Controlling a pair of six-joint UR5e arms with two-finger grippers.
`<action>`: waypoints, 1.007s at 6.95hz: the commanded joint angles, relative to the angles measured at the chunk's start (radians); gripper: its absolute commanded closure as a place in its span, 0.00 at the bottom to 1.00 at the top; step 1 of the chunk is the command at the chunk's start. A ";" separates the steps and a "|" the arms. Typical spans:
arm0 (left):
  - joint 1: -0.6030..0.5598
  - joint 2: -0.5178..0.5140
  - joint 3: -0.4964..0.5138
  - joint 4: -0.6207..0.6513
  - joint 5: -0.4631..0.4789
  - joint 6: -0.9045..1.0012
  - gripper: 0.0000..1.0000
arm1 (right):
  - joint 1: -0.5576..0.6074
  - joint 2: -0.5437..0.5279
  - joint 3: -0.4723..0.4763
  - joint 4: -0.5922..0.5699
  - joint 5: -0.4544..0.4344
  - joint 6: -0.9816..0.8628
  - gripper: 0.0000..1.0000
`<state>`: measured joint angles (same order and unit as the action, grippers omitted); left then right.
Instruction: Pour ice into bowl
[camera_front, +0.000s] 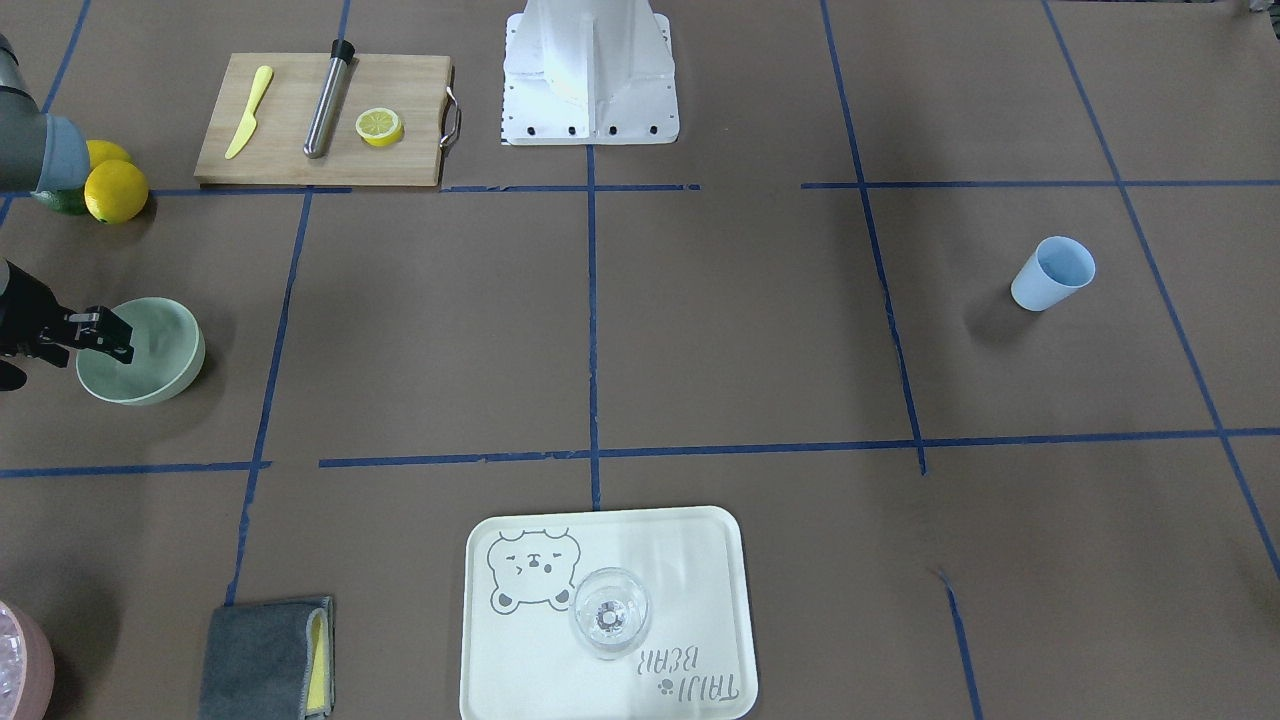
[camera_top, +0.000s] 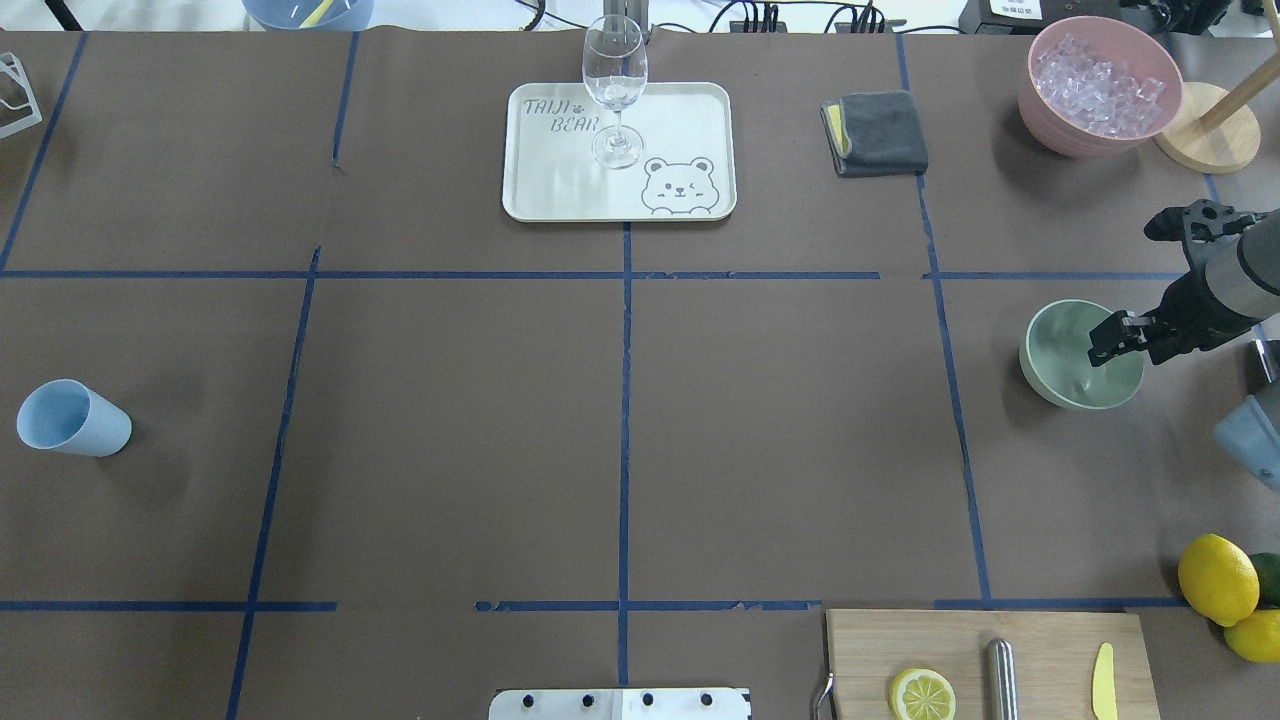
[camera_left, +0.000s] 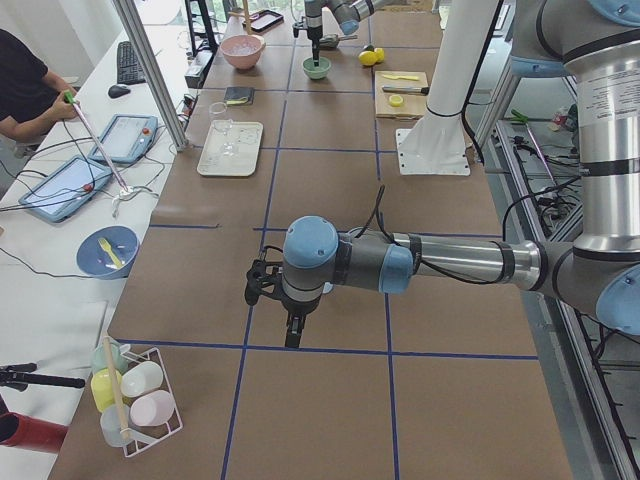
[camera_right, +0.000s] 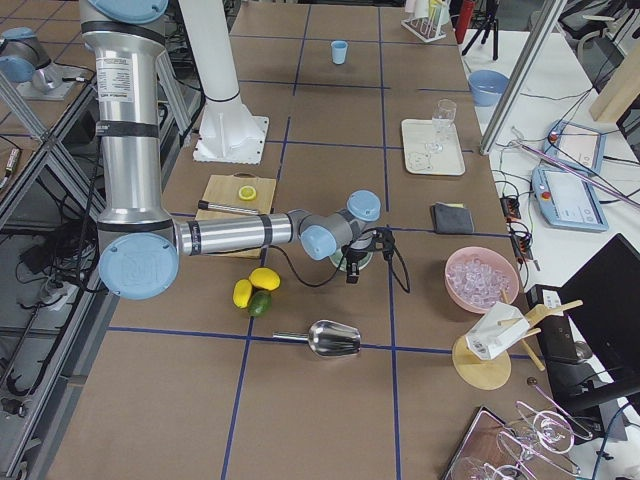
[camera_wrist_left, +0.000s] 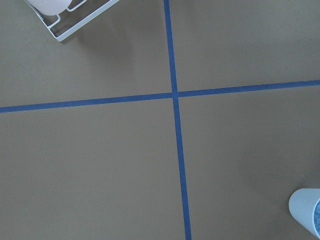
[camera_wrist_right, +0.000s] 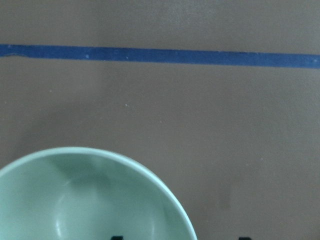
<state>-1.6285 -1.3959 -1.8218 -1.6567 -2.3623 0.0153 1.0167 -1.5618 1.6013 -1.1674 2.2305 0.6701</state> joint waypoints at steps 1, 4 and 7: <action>-0.001 0.000 -0.001 0.000 0.000 -0.002 0.00 | -0.001 -0.001 -0.004 0.000 -0.002 0.005 0.76; -0.001 0.002 -0.011 0.000 0.000 0.000 0.00 | -0.003 0.000 0.005 0.000 0.003 0.008 1.00; -0.005 0.003 -0.037 -0.002 -0.005 0.000 0.00 | -0.004 0.025 0.170 -0.011 0.017 0.235 1.00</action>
<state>-1.6325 -1.3932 -1.8453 -1.6570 -2.3650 0.0153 1.0141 -1.5508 1.7025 -1.1751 2.2453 0.7913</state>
